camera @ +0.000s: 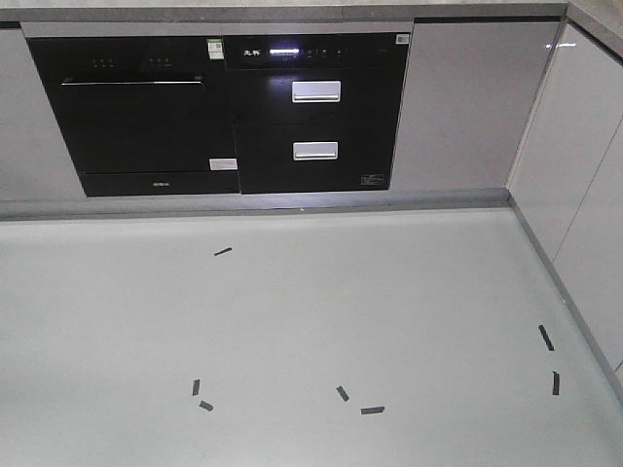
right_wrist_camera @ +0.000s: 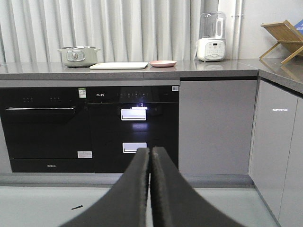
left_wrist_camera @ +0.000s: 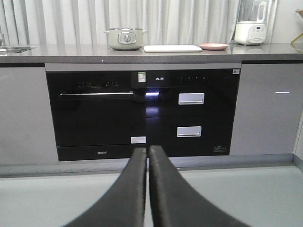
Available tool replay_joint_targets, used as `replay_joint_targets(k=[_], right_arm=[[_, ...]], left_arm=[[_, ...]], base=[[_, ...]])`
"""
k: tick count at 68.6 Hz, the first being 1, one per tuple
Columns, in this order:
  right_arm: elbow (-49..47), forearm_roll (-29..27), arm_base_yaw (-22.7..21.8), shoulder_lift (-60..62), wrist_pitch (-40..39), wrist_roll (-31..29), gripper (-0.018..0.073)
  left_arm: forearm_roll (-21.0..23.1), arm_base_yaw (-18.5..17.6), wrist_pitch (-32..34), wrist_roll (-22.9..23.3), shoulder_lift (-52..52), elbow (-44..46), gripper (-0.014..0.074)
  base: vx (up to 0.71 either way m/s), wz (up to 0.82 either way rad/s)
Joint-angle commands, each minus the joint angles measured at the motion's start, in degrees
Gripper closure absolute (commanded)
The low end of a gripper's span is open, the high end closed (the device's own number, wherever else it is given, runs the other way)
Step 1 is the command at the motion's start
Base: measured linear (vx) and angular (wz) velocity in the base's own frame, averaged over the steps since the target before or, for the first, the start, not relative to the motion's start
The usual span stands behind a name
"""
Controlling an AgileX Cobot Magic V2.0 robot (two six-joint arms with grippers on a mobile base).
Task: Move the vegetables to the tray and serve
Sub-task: 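Drive the base forward across the floor toward the counter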
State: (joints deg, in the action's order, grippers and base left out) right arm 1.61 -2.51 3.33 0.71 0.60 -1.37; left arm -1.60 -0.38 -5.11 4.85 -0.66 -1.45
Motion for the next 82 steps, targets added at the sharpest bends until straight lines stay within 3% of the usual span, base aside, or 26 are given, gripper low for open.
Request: replay_joint_targets(k=[1,82], right_arm=[[0.86,0.34,-0.12,0.26,-4.44,0.07,0.0561],[0.86,0.34,-0.12,0.26,-4.44,0.07,0.0561]], left_arm=[[0.04,0.06,4.05,0.54,-0.82,-1.45,0.0602],[0.04,0.06,4.05,0.54,-0.82,-1.45,0.0602]], base=[[0.00,0.00],[0.03,0.02]])
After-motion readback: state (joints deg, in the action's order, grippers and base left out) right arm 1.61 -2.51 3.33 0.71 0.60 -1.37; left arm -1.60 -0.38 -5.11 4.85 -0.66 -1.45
